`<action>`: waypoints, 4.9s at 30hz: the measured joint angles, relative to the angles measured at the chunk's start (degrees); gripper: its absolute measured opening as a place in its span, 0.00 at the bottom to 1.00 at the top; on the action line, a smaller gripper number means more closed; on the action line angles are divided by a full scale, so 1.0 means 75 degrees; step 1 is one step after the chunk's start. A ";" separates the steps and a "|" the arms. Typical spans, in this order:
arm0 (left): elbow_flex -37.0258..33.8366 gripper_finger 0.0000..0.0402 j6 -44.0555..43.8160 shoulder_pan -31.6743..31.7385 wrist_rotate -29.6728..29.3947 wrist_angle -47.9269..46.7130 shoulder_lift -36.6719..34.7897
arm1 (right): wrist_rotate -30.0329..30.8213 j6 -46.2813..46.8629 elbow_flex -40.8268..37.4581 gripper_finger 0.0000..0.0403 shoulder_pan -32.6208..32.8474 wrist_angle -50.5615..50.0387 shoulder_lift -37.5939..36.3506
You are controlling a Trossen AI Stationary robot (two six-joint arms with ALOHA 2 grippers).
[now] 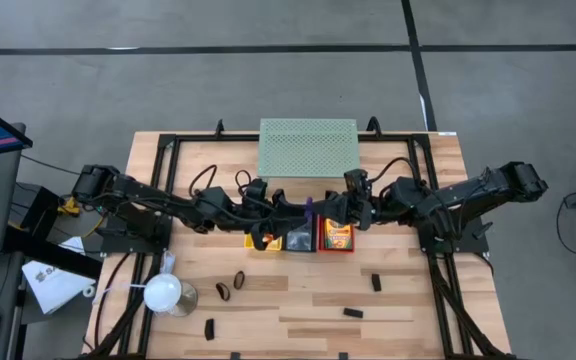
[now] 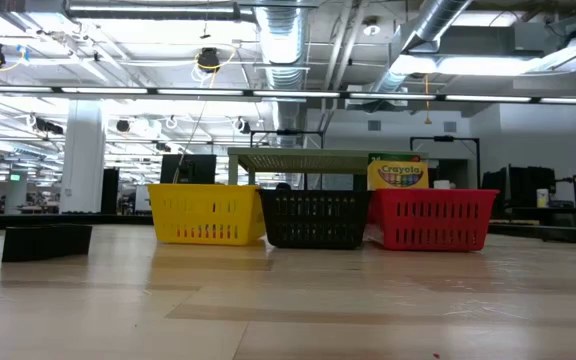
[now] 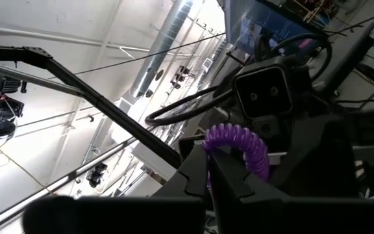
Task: Pick & Place Office Desk Supplies
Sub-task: Put the violet spring keychain into the yellow bin, then put the black rubber band into the black bin
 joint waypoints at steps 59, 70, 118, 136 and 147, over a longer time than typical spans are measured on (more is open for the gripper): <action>-0.0006 0.01 0.1191 -0.0188 -0.1978 -0.4346 -0.2423 | -0.0366 0.0329 0.0003 0.40 0.0427 -0.0884 -0.0126; 0.0001 0.01 0.0985 -0.0780 -0.2223 -0.5590 -0.3141 | 0.2082 0.0213 0.0000 0.40 0.0417 -0.3791 -0.0317; -0.0003 0.22 -0.3140 0.0519 -0.1211 -1.0329 0.0625 | 0.6038 0.2014 -0.0003 0.39 0.2441 -0.8847 -0.2320; 0.0000 0.60 -0.2775 0.0517 -0.2534 -0.9931 -0.0868 | 0.5545 0.4485 0.0002 0.39 0.3026 -1.1559 -0.2279; -0.0005 0.55 -0.0948 0.0208 -0.3983 -0.7560 -0.2673 | 0.2664 0.7881 -0.0004 0.39 0.2230 -1.7136 -0.1472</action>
